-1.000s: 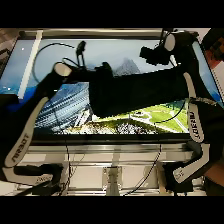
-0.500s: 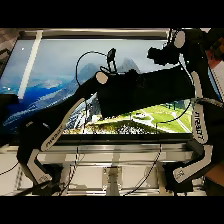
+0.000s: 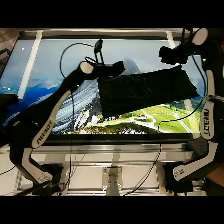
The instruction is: Fold the clothes and pants, and hang the long-sleeved shirts on hangers.
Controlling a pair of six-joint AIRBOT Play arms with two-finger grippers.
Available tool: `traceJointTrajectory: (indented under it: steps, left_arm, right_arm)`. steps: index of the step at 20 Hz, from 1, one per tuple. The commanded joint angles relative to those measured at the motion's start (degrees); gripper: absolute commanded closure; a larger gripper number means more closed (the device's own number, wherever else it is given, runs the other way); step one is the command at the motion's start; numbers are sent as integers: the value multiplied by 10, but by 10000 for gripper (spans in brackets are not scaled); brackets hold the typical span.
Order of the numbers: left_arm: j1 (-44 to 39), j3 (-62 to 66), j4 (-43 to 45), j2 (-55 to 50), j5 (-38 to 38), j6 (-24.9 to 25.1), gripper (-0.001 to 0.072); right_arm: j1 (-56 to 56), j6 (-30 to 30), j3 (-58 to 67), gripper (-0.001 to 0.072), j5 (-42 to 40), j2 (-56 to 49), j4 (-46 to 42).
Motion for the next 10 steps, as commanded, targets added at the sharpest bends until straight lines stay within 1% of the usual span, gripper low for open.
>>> traceJointTrajectory:
  steps: [1,2,3,5,6,8,10]
  left_arm:
    - [65,0,131,40,-141,-3,688]
    - [79,-4,170,51,-179,-21,688]
    - [92,-21,193,67,-204,-24,688]
    - [116,-95,193,106,-206,-24,688]
    - [127,-140,189,126,-204,-25,688]
    - [152,-238,149,164,-201,-23,687]
    - [176,-316,68,183,-200,-5,685]
  right_arm:
    - [-94,-136,-27,701,16,-4,275]
    - [-116,-167,-39,700,39,-9,322]
    - [-132,-187,-49,700,69,-16,351]
    - [-151,-221,-78,700,122,-31,393]
    - [-152,-223,-94,700,119,-35,395]
    - [-152,-222,-118,700,101,-44,397]
    - [-148,-222,-123,699,104,-54,397]
